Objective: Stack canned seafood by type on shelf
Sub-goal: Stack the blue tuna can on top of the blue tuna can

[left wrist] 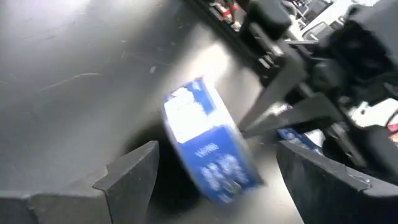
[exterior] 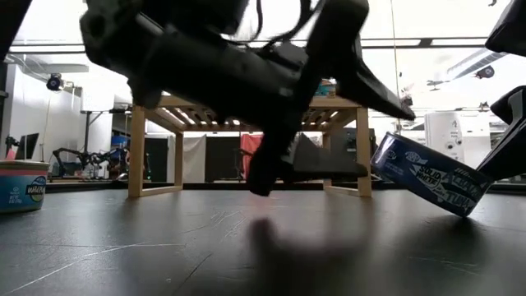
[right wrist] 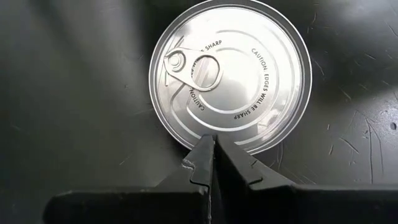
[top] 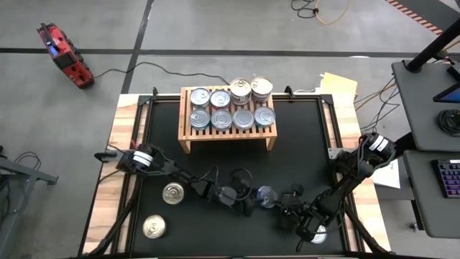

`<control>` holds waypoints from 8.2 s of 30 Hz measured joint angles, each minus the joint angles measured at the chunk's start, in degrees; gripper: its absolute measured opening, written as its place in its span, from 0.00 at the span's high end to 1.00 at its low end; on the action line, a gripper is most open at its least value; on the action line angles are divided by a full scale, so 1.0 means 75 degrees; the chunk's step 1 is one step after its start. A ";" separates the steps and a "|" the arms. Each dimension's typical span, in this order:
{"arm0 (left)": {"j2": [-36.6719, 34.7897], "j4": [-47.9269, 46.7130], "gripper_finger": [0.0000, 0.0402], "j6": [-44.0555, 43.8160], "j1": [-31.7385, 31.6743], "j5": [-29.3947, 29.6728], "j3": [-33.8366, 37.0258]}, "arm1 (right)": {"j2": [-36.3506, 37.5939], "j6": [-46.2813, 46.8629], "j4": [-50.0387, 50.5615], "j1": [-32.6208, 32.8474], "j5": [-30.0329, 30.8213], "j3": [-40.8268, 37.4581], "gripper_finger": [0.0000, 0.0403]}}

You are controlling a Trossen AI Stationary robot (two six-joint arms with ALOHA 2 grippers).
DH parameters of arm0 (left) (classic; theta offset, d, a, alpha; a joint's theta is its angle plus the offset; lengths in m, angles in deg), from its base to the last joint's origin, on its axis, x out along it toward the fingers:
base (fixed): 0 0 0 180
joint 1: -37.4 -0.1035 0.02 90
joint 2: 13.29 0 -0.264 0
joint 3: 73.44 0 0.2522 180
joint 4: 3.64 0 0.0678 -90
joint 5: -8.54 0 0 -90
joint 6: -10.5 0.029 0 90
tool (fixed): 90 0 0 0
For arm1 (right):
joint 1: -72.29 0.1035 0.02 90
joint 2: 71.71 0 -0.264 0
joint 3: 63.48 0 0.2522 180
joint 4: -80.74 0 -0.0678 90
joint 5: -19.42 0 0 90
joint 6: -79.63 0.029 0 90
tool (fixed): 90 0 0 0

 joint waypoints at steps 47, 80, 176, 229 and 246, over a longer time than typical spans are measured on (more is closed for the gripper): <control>-0.1877 0.2331 0.69 0.1610 0.0012 -0.1949 0.1778 | 0.0600 -0.4570 -0.0085 0.0749 0.2315 0.1522 0.98; -0.2782 0.4090 0.69 -0.2307 0.0271 -0.1946 0.3030 | -0.0245 -1.4494 -0.0137 -0.0306 0.3078 0.3356 0.33; -0.9260 -0.3856 0.42 0.6356 0.1812 0.5445 0.5336 | -0.0185 -1.4058 0.0029 -0.6388 -0.0719 0.5991 0.67; -0.8858 -0.3179 0.42 0.8418 0.1756 0.5485 0.5176 | -0.3092 -1.0598 0.6478 -0.6443 0.0198 1.0845 0.67; -0.8858 -0.3179 0.42 0.8505 0.1707 0.5482 0.5179 | -0.3104 -1.0753 0.6410 -0.6537 0.0089 1.0842 0.67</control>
